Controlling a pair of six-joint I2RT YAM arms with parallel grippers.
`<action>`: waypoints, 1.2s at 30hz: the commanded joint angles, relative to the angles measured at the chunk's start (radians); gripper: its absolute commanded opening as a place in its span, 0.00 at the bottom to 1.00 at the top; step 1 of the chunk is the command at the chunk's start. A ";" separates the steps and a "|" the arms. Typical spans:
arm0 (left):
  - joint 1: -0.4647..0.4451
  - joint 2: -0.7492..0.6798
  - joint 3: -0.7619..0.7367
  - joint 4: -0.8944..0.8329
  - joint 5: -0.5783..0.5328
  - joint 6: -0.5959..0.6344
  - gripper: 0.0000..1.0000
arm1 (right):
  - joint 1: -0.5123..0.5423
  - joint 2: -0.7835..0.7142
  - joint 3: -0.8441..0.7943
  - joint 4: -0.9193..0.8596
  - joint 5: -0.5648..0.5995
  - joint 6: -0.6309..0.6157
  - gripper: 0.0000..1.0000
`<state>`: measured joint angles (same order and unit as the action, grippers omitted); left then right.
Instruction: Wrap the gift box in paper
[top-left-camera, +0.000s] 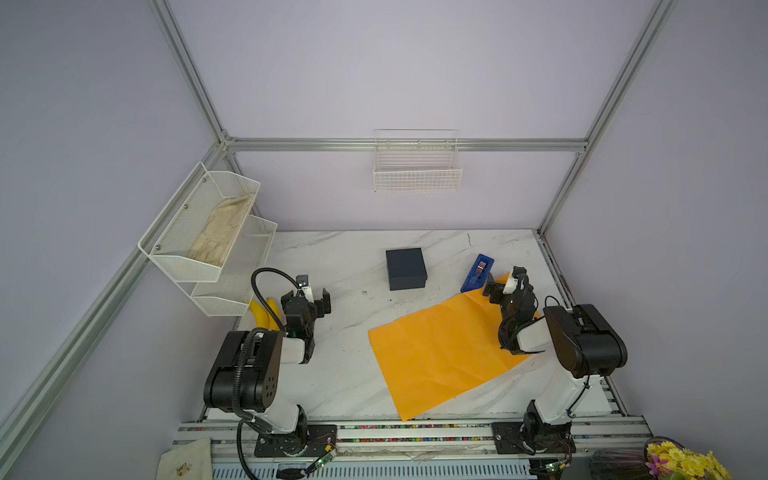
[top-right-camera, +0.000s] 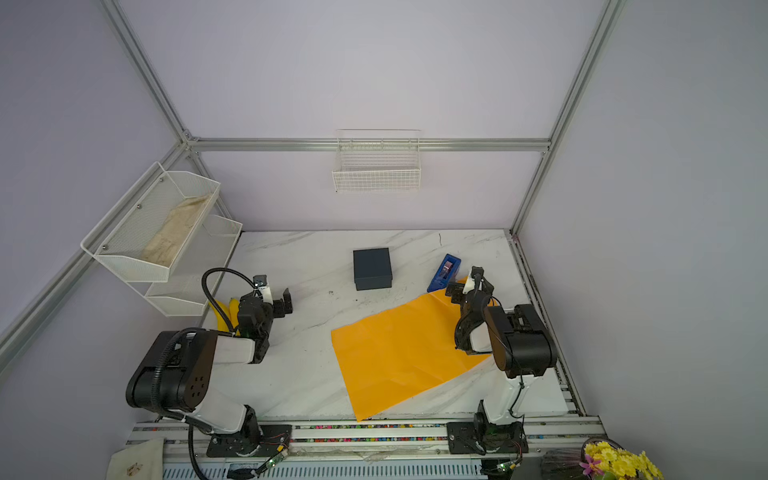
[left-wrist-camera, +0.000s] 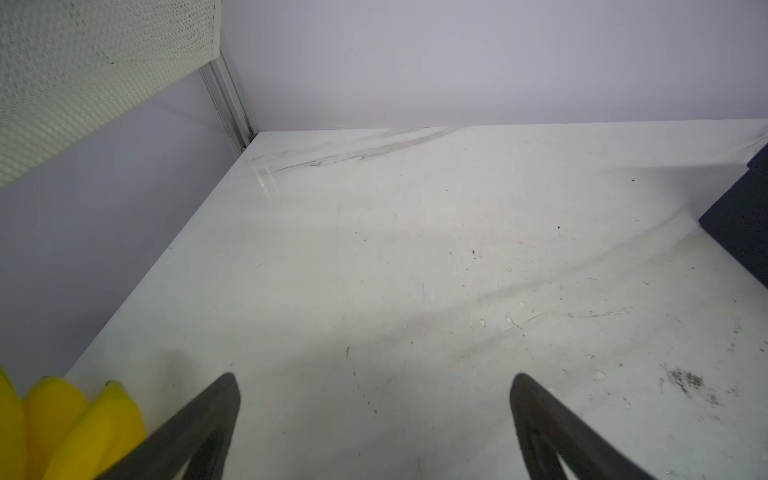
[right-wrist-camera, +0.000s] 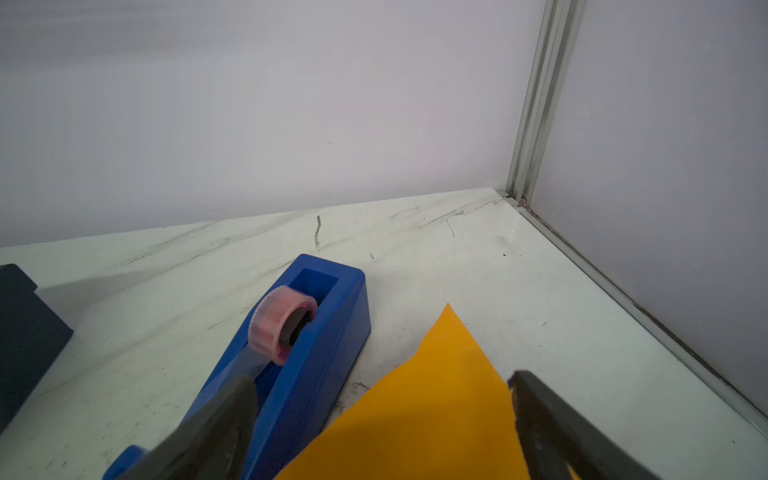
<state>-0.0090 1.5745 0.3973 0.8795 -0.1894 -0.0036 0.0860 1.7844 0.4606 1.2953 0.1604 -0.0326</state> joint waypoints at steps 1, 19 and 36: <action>0.001 -0.005 -0.020 0.064 0.002 0.008 1.00 | 0.003 0.000 0.010 0.035 -0.005 -0.016 0.97; 0.001 -0.004 -0.010 0.049 -0.010 -0.003 1.00 | 0.004 -0.001 0.008 0.038 -0.008 -0.016 0.97; -0.074 -0.233 0.020 -0.173 -0.166 0.030 1.00 | 0.015 -0.221 0.155 -0.478 -0.019 0.047 0.97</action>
<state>-0.0414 1.4322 0.3977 0.7811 -0.2665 0.0025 0.0929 1.6333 0.5301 1.0588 0.1513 -0.0269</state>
